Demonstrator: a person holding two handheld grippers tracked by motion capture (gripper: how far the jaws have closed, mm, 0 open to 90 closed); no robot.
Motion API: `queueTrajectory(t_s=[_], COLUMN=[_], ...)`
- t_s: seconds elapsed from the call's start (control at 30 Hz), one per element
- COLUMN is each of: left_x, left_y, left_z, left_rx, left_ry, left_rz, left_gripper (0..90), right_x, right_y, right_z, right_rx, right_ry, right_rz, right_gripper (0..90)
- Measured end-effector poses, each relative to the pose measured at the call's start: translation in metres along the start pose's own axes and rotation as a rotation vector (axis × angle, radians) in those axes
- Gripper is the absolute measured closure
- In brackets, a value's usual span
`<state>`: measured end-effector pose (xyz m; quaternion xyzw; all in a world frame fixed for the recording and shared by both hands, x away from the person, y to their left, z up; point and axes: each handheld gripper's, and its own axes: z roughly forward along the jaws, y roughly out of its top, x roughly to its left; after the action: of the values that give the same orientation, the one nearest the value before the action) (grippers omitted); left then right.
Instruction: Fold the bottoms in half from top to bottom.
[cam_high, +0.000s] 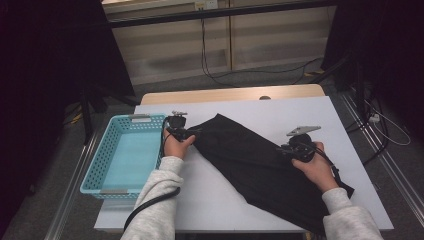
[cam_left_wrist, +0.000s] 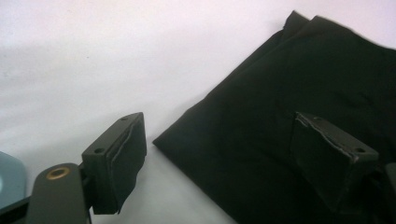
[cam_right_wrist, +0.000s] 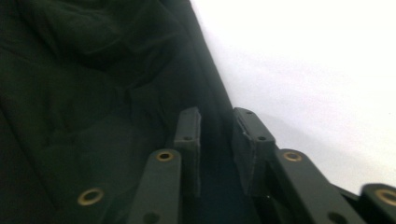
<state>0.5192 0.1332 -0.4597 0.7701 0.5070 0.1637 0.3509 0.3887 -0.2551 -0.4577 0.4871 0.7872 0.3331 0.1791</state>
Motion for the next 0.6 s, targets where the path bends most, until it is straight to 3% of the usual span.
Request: queueTrajectory(t_s=[0.03, 0.33, 0.43, 0.5, 0.53, 0.6], left_x=[0.001, -0.001, -0.004, -0.005, -0.005, -0.007], left_y=[0.000, -0.002, 0.000, 0.001, 0.002, 0.003], left_z=[0.001, 0.007, 0.006, 0.004, 0.003, 0.003], left_rx=[0.006, 0.004, 0.023, 0.040, 0.052, 0.058], left_ry=[0.005, 0.022, 0.002, -0.001, -0.023, -0.017], left_rz=[0.002, 0.001, 0.002, 0.008, 0.001, 0.005], left_gripper=[18.6, 20.1, 25.8, 39.8, 44.4, 52.6], right_x=[0.001, 0.011, 0.014, 0.014, 0.014, 0.012], right_y=[-0.001, -0.016, -0.023, -0.027, -0.028, -0.030], right_z=[-0.002, -0.036, -0.046, -0.051, -0.053, -0.057], right_rx=[-0.007, -0.111, -0.142, -0.150, -0.150, -0.149], right_ry=[-0.003, 0.027, 0.041, 0.041, 0.040, 0.036], right_rz=[0.007, 0.018, 0.029, 0.039, 0.041, 0.040], right_gripper=[62.5, 45.4, 43.6, 43.2, 43.1, 42.7])
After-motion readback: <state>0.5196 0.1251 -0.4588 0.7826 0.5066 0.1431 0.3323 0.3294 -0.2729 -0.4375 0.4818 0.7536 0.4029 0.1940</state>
